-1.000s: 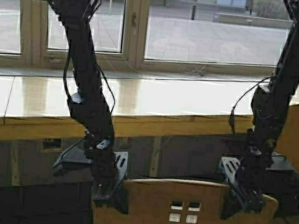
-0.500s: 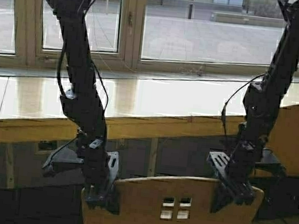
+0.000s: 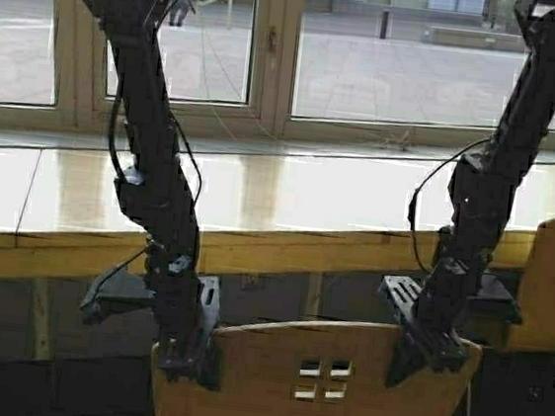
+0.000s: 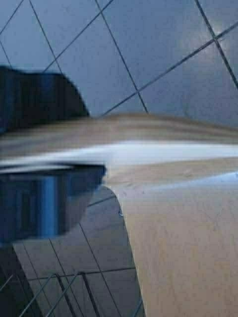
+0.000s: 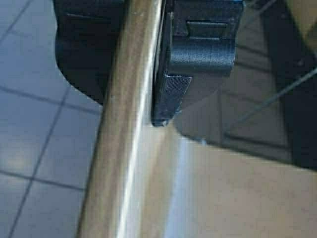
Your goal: Push the chairs under the table
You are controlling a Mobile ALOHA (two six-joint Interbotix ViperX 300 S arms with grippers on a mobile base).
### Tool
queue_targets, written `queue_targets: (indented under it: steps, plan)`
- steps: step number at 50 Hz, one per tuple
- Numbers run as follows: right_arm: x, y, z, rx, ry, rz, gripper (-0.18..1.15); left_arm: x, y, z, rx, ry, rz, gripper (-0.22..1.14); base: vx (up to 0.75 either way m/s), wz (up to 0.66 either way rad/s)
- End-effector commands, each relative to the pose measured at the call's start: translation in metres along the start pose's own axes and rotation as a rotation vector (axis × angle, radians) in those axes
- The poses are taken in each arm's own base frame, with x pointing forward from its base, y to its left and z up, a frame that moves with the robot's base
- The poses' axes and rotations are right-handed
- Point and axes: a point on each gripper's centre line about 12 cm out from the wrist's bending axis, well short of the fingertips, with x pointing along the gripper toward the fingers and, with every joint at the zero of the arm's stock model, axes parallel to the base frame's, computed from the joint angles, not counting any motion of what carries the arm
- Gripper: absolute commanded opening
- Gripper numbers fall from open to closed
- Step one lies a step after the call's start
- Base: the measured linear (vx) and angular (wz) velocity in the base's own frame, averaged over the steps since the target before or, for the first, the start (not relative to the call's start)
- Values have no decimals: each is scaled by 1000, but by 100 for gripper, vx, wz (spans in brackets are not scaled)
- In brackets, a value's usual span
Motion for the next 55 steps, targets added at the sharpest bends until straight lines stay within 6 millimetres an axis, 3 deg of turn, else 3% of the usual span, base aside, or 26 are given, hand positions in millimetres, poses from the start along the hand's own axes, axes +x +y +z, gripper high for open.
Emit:
queue_targets:
  steps: [1,55]
  plan:
    - [0,15,-3,-160,-8,18,4,-12,-10,-10,91,6,-34,3,17,8]
    - [7,9,-8,-187,31,-4,4,-5,-20,-6,81,-4,-55,3,17,7]
